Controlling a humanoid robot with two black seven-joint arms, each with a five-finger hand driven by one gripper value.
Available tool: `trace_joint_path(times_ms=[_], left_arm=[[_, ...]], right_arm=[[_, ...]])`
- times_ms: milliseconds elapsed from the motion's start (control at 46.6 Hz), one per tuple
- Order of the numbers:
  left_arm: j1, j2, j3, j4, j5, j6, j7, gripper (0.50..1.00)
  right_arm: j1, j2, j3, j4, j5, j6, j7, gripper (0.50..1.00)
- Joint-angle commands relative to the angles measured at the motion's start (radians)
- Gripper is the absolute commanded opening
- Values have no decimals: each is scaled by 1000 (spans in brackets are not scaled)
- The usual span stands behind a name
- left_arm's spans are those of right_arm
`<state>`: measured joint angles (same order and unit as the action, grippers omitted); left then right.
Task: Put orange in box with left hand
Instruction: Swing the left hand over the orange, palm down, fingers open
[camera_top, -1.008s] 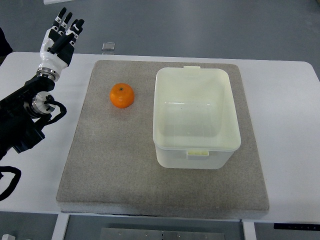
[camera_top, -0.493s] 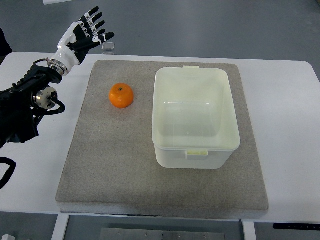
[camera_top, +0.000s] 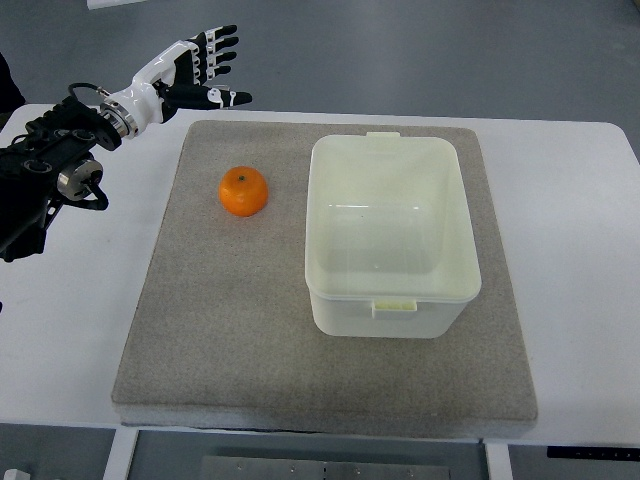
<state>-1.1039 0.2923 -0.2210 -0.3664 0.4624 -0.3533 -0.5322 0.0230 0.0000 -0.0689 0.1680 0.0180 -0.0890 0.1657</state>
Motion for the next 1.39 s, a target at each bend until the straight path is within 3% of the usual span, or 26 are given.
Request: trace_joint_path(times_ms=[0,129,236,429,729,1072,1222,1372], left_arm=[[-25,34,0,-26,111,0,-2,992],[-60,79,3,-61,249,0,-12,992],[-91,123,5,-118,375,0,-78,992],[-126,200,6,-215,553,4,-79,992],[-152,206,14,-235,892,16,-79,992],[-136,289,20,-457,1134,14,-79,996],[-133,294,29,-468,1196,16,-79,996],[-149,292,106,-462,1219,66,-79,996]], right_arm=[[0,0,0,-1,-1,0,0,932],[0,0,0,1,0,0,0,932],[0,0,0,-1,0,0,0,932],[0,0,0,-1,0,0,0,932],[0,0,0,-1,-1,0,0,932],[2,0,0,1,0,0,0,932],[0,0,0,-1,0,0,0,932],[0,0,0,-1,-1,0,0,932]])
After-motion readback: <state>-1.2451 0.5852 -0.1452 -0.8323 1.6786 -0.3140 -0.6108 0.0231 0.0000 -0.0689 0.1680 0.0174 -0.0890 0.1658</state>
